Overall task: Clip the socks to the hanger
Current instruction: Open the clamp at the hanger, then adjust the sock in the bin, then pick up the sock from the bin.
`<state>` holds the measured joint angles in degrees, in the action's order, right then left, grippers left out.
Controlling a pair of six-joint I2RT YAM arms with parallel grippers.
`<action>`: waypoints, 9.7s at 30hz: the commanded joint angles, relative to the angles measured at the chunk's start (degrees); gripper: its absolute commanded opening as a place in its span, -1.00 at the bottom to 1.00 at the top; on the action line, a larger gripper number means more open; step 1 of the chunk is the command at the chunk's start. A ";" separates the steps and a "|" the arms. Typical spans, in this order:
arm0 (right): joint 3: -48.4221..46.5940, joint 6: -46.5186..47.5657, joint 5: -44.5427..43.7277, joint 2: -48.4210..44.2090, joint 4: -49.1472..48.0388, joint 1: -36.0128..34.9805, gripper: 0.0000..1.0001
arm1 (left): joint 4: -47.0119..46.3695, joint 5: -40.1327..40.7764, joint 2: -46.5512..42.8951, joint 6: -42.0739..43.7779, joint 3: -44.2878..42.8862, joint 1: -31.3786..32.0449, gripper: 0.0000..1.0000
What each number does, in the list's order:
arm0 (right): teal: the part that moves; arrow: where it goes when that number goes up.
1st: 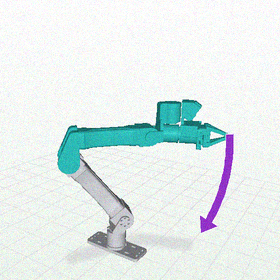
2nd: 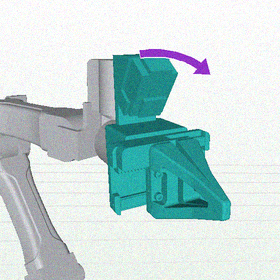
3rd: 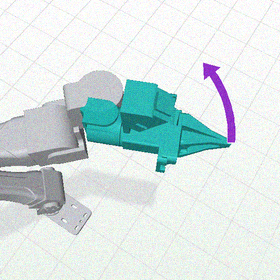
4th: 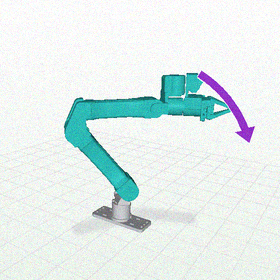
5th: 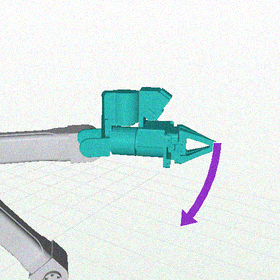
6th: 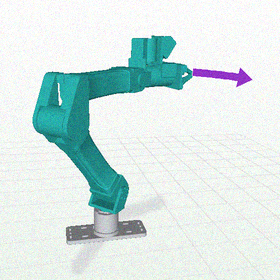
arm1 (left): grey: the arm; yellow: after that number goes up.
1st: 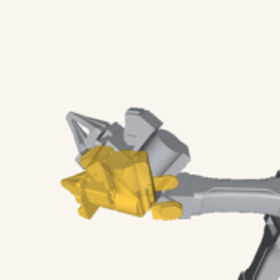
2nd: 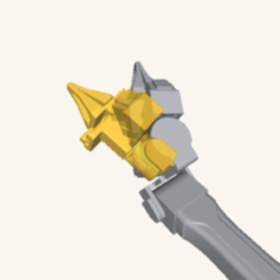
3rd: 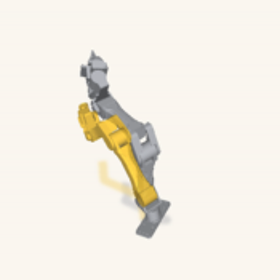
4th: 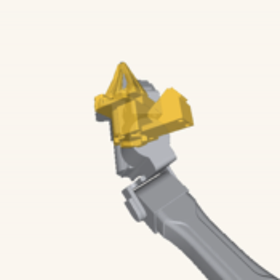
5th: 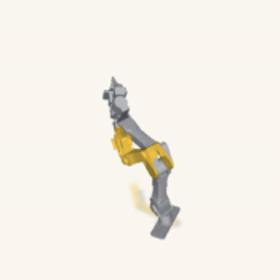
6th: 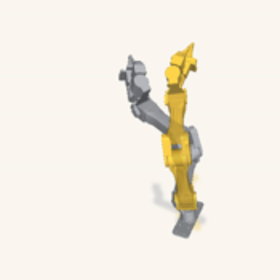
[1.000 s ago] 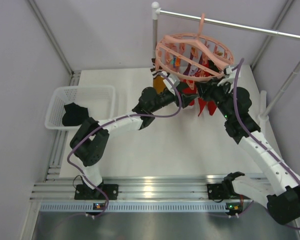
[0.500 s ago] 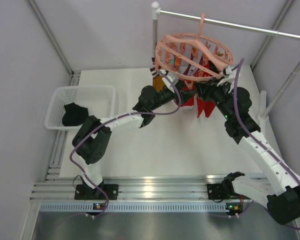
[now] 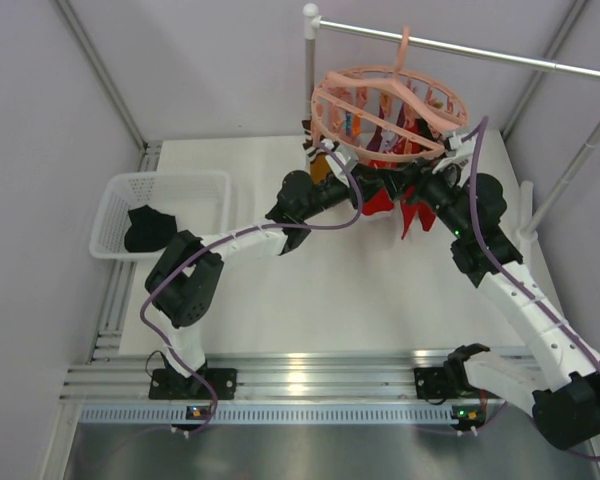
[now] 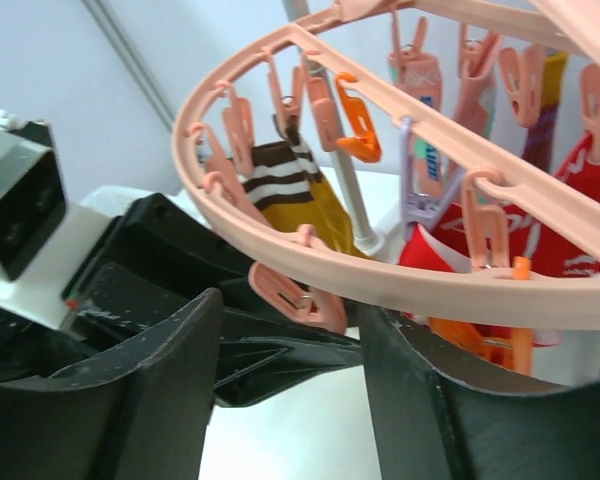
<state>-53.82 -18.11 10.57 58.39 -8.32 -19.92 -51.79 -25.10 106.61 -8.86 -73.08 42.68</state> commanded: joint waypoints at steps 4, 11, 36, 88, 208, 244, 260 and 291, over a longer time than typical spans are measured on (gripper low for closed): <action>-1.02 0.26 6.30 -0.64 -7.41 0.59 0.24 | 1.43 -1.44 -3.69 1.74 -0.93 0.21 -0.83; -2.42 3.60 4.03 1.19 -5.31 0.41 0.39 | 3.01 -1.79 -3.78 2.62 -1.54 0.48 -0.88; -2.17 1.32 -0.37 3.22 -10.14 -0.29 -0.66 | 9.51 -2.14 -6.75 5.26 -0.75 2.41 -0.17; -2.34 -0.44 1.39 4.19 -7.59 0.67 -1.00 | 94.15 15.09 13.45 38.04 -19.03 -62.10 -0.42; -2.34 0.36 2.97 5.95 -6.54 2.87 -1.00 | 112.35 1.82 17.41 70.66 -41.35 -56.30 -1.00; -2.43 0.44 3.58 6.12 -6.45 3.05 -1.00 | 94.75 -5.98 16.18 46.01 -30.01 -60.60 -0.24; -2.69 0.62 3.76 6.21 -6.01 3.14 -1.00 | 133.16 -20.43 19.60 107.98 -45.21 -59.64 0.20; -3.13 0.53 3.41 7.00 -5.39 3.49 -1.00 | 119.91 -11.28 25.24 101.86 -41.00 -53.05 -1.00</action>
<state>-53.76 -18.04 13.82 65.06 -13.34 -17.43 71.57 -33.56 134.28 95.33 -114.67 -10.81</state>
